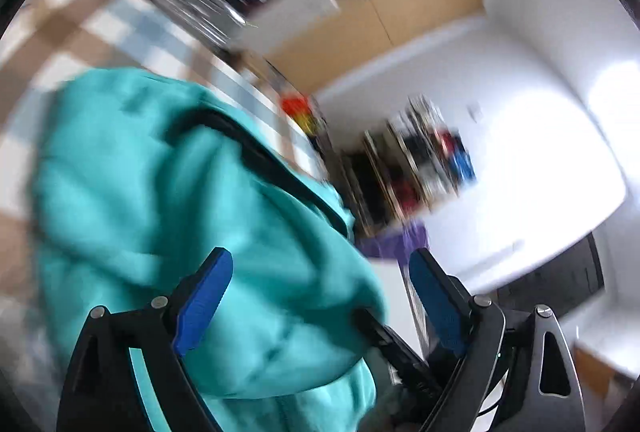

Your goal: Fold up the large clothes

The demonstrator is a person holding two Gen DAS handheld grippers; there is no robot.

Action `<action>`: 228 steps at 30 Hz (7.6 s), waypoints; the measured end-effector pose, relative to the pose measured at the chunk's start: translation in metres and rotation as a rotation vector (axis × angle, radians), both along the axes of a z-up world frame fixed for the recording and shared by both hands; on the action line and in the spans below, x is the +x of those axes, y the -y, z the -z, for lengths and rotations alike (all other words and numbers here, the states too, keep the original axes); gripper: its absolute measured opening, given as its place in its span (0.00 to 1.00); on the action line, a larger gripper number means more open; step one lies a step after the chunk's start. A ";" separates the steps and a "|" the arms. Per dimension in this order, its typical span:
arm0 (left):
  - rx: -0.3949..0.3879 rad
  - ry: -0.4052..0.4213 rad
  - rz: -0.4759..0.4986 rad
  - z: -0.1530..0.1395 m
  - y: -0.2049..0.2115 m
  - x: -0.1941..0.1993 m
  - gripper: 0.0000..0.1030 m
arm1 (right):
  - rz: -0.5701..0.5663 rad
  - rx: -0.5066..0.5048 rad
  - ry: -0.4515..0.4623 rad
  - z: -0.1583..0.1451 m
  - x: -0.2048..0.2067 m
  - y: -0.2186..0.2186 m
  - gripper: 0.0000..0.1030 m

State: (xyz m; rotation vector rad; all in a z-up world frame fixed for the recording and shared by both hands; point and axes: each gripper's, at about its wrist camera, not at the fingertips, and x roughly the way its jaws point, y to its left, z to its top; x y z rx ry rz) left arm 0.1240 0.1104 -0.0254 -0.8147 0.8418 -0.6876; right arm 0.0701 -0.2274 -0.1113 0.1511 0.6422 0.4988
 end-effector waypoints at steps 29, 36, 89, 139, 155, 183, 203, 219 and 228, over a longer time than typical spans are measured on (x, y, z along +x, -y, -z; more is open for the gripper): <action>0.033 -0.198 0.157 -0.007 0.053 0.096 0.07 | 0.156 -0.243 -0.142 0.047 0.102 -0.004 0.27; 0.034 -0.197 0.213 0.012 0.065 0.080 0.07 | 0.114 -0.369 -0.047 0.040 0.089 -0.002 0.24; 0.262 0.027 0.045 0.046 0.082 0.050 0.48 | 0.093 -0.289 -0.172 0.001 0.068 0.035 0.46; 0.371 0.001 0.040 0.062 0.044 0.037 0.48 | -0.312 -0.632 -0.121 0.020 0.139 -0.078 0.07; 0.331 -0.090 0.013 0.071 0.035 0.045 0.48 | -0.245 -0.505 -0.130 -0.009 0.158 -0.088 0.64; 0.236 -0.165 -0.096 0.079 0.003 0.048 0.48 | -0.470 -0.762 -0.046 0.034 0.118 -0.156 0.01; 0.220 -0.154 -0.095 0.078 0.011 0.054 0.48 | -0.106 -0.510 -0.474 0.052 0.197 -0.044 0.12; 0.279 -0.002 -0.032 0.062 0.061 0.064 0.48 | 0.120 -0.483 -0.366 -0.001 0.207 0.035 0.42; 0.251 -0.045 -0.042 0.068 0.054 0.070 0.48 | 0.122 -0.577 -0.417 0.026 0.206 0.023 0.36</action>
